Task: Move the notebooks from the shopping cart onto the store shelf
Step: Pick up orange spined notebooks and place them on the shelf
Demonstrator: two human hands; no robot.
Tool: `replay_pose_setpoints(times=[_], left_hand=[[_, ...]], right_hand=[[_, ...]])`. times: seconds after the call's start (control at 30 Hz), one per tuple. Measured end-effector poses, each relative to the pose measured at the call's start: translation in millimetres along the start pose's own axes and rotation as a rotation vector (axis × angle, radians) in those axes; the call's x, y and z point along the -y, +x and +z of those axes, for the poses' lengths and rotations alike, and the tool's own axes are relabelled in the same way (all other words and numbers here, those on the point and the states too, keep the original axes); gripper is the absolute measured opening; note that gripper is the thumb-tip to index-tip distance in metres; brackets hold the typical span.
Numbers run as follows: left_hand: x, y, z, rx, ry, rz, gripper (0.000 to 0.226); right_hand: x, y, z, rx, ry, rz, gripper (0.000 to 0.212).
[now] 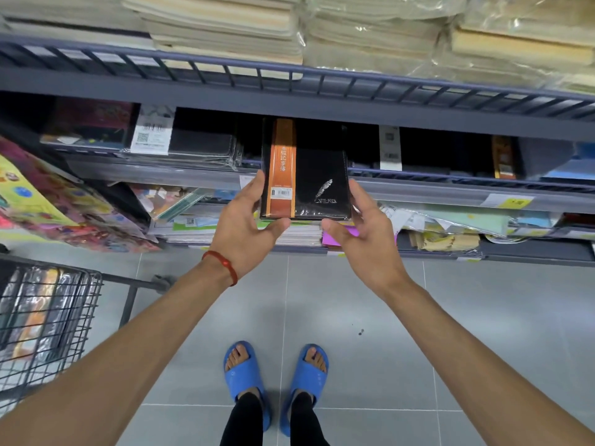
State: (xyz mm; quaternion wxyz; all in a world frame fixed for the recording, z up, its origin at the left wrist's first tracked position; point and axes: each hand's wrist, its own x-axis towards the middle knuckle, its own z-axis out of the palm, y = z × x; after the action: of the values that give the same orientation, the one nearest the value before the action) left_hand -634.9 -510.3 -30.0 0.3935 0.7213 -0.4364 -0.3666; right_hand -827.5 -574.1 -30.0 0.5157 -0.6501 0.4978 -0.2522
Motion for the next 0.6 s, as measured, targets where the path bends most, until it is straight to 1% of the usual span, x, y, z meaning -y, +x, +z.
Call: replay_pose_setpoints(times=[0.07,0.23,0.37,0.43,0.6], left_hand=[[1,3,0,-0.056,-0.02,-0.009,0.078],[-1,15,4,-0.152,0.021,-0.015,0.075],[-6,28,11,-0.257,-0.004,-0.085,0.072],[-8,35,13,-0.288,-0.028,-0.111,0.072],[-10,47,19,-0.34,-0.049,-0.109,0.065]], right_hand=[[0,3,-2,-0.007,0.01,-0.001,0.069],[-3,22,-1,-0.092,-0.037,-0.02,0.063],[0,38,1,-0.169,-0.089,-0.024,0.058],[1,44,4,-0.212,-0.122,-0.051,0.056],[-2,59,12,-0.282,-0.231,-0.093,0.054]])
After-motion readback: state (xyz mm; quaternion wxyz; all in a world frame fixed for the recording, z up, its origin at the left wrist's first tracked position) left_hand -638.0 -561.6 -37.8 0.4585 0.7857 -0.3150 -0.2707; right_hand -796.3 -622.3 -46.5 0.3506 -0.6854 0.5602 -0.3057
